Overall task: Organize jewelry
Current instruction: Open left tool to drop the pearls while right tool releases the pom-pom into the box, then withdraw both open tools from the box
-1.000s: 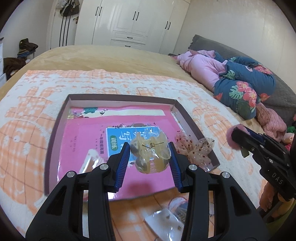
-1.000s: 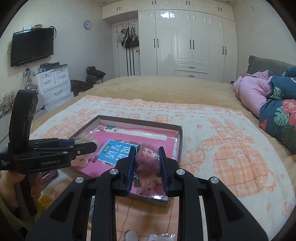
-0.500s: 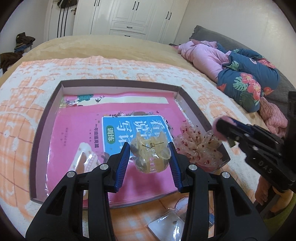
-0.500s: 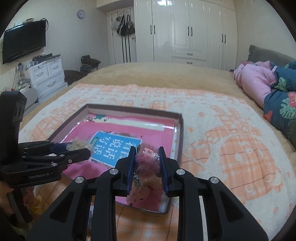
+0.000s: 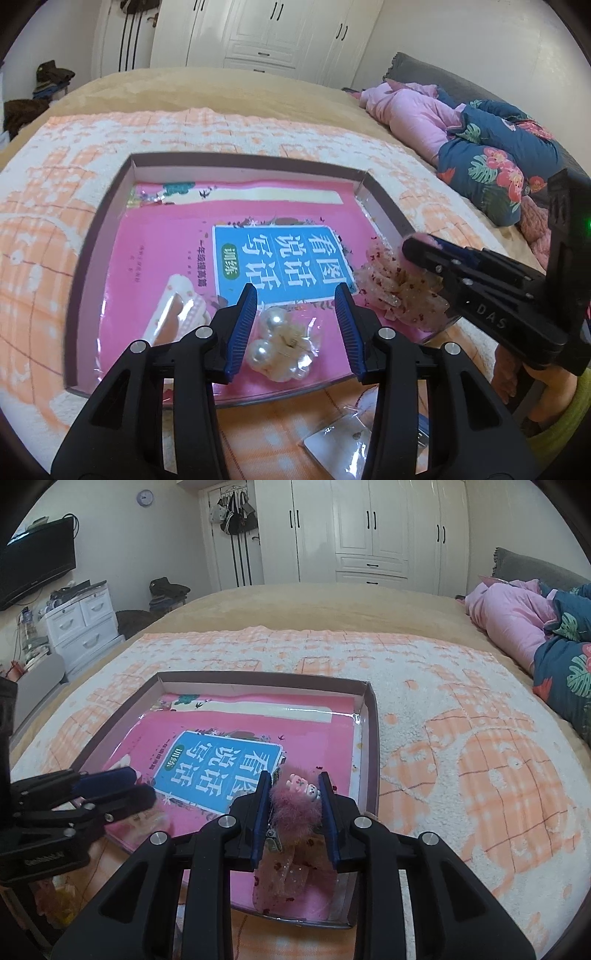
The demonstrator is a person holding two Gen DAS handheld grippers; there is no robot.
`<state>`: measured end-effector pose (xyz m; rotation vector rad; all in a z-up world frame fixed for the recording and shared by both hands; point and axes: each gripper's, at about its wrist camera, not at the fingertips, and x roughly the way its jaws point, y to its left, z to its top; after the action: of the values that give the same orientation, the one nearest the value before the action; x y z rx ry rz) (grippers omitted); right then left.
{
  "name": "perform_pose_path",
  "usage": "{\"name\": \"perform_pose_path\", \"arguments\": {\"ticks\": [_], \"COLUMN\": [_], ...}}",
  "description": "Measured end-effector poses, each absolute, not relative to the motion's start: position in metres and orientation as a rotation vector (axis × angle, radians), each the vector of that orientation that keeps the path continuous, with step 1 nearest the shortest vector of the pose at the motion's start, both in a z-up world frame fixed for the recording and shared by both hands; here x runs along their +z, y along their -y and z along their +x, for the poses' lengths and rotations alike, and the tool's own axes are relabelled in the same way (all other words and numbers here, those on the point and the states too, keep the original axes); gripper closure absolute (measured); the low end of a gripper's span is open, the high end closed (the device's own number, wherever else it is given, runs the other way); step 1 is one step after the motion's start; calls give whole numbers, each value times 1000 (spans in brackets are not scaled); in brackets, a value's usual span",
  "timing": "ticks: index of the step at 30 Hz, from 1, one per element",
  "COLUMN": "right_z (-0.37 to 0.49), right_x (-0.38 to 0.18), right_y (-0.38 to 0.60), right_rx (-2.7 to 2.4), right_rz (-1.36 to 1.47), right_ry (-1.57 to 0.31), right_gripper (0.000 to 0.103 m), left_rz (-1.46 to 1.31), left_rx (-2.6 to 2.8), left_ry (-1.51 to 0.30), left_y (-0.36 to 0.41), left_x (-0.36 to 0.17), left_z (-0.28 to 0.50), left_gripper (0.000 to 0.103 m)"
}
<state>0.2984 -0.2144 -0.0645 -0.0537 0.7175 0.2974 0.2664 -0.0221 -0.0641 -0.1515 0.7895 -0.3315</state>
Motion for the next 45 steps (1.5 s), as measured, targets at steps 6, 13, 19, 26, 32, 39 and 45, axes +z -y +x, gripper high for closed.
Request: {"name": "perform_pose_path", "arguments": {"ticks": [6,13,19,26,32,39,45], "right_z": [286,251,228,210,195,176,164], "right_x": [-59,-40,-23,-7,7,25,32], "right_y": [220,229,237,246,255,264,266], "right_rx": [320,286,257,244,225,191,199], "right_rz": [-40,-26,-14,20,53,41,33], "right_ry": [-675,-563,-488,-427,-371,-302,-277], "right_gripper": [54,24,15,8,7,7,7], "left_rz": [-160,-179,-193,-211,-227,-247,-250], "left_rx": [-321,-310,-298,-273,-272,-267,-255], "left_ry": [-768,-727,-682,-606,-528,-471,-446], "left_y": [18,12,4,-5,-11,-20,-29], "left_x": [-58,-43,-27,-1,16,33,41], "left_z": [259,246,233,211,192,173,159], "left_gripper": [67,59,45,23,11,11,11]}}
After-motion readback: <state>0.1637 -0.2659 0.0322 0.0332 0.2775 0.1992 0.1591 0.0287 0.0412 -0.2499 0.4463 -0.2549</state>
